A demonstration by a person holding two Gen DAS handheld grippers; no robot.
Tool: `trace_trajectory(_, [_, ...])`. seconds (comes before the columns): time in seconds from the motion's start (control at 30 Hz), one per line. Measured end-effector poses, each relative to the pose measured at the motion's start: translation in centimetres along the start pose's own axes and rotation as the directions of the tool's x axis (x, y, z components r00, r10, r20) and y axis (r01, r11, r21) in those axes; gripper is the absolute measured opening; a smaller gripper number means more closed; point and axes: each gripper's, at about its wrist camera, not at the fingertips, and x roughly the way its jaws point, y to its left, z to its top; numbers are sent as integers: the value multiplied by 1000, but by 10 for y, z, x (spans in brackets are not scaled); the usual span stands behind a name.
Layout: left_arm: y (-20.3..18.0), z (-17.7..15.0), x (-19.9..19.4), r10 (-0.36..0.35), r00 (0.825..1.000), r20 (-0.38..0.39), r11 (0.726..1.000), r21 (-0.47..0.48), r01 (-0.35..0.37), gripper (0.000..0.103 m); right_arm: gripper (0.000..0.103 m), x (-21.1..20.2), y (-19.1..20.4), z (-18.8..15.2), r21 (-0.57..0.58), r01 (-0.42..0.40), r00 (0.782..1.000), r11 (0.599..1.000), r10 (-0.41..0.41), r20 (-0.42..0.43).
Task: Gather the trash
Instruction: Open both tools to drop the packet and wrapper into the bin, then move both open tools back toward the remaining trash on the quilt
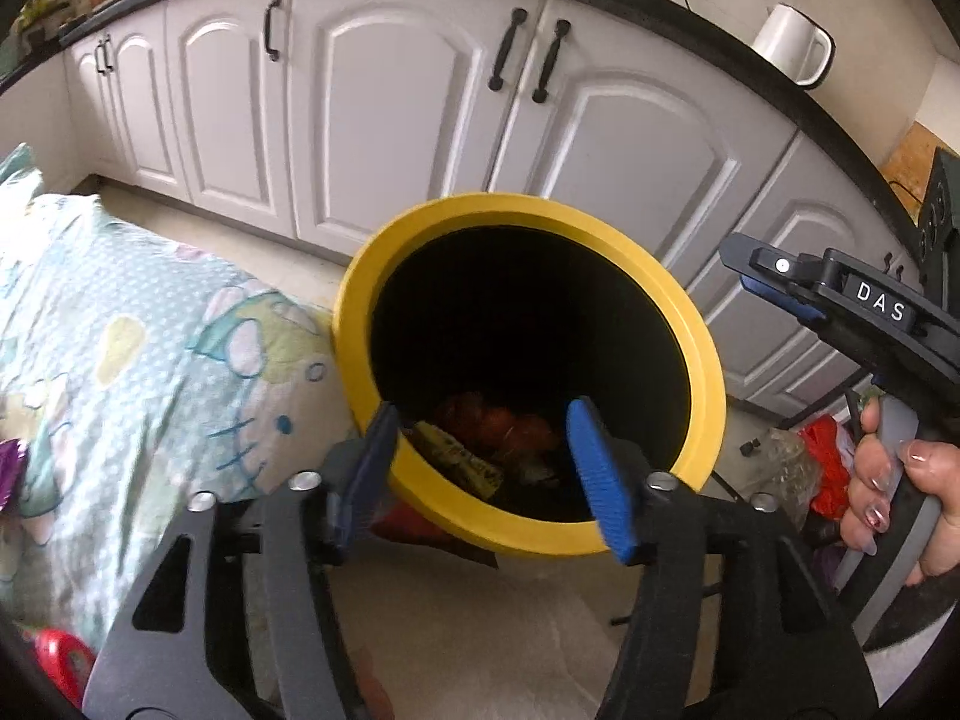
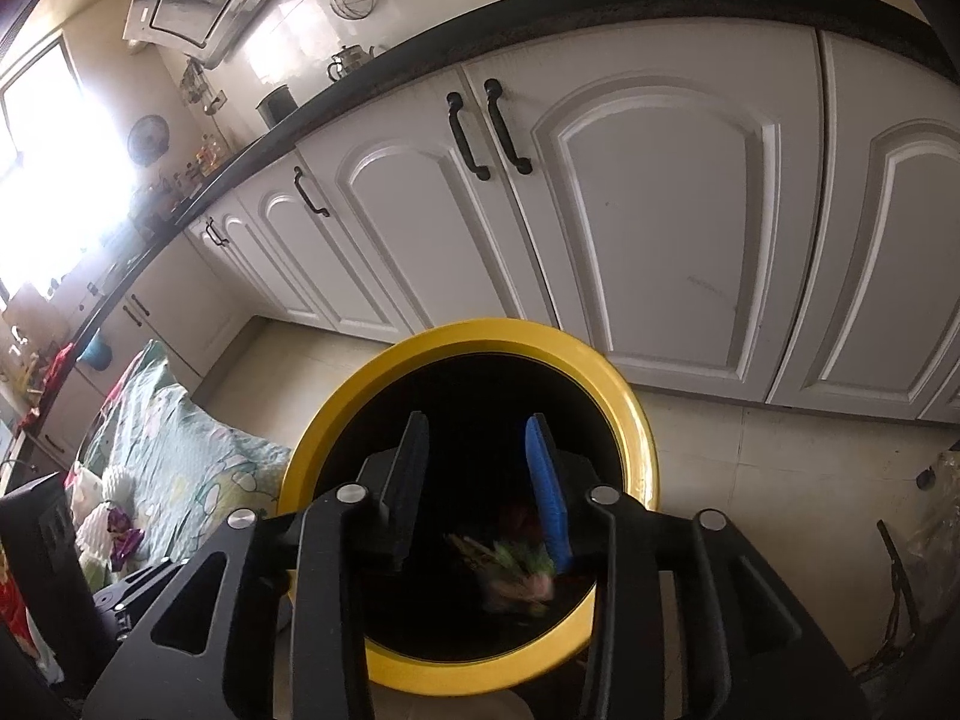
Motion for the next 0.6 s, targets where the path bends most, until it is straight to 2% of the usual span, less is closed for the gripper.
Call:
trace_trajectory(0.07, [4,0,-5,5,1000,11,1000,-16,-5,64,43,-2,0,0,-1,6,1000,1000,-6,6])
trace_trajectory(0.17, [13,-1,-17,21,999,37,999,-46,-20,80,50,-7,4,0,-14,16,1000,1000,-16,24])
trace_trajectory(0.27, [21,0,-28,35,998,61,997,-72,-30,91,59,-14,10,0,-34,26,998,999,-24,50])
trace_trajectory(0.6, [36,-3,-70,103,984,142,990,-106,-88,92,72,-34,39,0,-105,-9,995,994,20,101])
